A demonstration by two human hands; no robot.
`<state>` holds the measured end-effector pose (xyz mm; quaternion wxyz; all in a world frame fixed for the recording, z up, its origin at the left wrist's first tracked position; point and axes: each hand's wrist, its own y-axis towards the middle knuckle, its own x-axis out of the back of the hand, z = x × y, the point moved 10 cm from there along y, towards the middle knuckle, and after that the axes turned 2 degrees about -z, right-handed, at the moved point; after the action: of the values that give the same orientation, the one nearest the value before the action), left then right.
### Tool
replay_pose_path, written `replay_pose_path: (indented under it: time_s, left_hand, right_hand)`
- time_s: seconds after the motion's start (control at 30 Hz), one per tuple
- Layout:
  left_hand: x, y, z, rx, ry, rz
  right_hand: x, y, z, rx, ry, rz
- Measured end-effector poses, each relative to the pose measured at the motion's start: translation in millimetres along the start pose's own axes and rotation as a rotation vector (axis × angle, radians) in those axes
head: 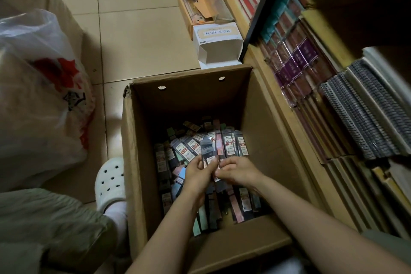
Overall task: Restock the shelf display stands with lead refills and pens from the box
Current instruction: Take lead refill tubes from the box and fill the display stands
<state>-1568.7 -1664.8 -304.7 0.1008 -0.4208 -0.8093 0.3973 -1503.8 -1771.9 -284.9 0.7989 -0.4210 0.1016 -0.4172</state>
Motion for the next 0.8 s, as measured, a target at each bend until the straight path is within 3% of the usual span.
replay_pose_path:
  time_s: [0.07,0.17,0.27,0.4,0.53,0.8]
  left_hand:
    - [7.8,2.5,2.2,0.014,-0.002,-0.059]
    - [26.1,7.1,9.4,0.055,0.011,-0.191]
    - [36.8,11.5,17.4,0.069,0.004,-0.262]
    - [47.3,16.5,23.7,0.079,0.037,-0.323]
    - [49.1,19.0,22.4,0.059,0.039,-0.334]
    - [38.9,15.3,19.8,0.054,0.185,-0.242]
  right_hand:
    - [3.9,4.2,4.3,0.052,-0.125,-0.004]
    - [20.4,9.5,8.6,0.151,-0.618,-0.071]
    - [10.8,12.6,-6.9,0.197,-1.062,0.021]
    - [-9.5,19.4,-21.7,0.295,-1.393,0.075]
    - [-4.8,22.7,-17.8,0.359,-1.33,-0.035]
    - [6.4,22.1,-13.2,0.283,-0.986,-0.119]
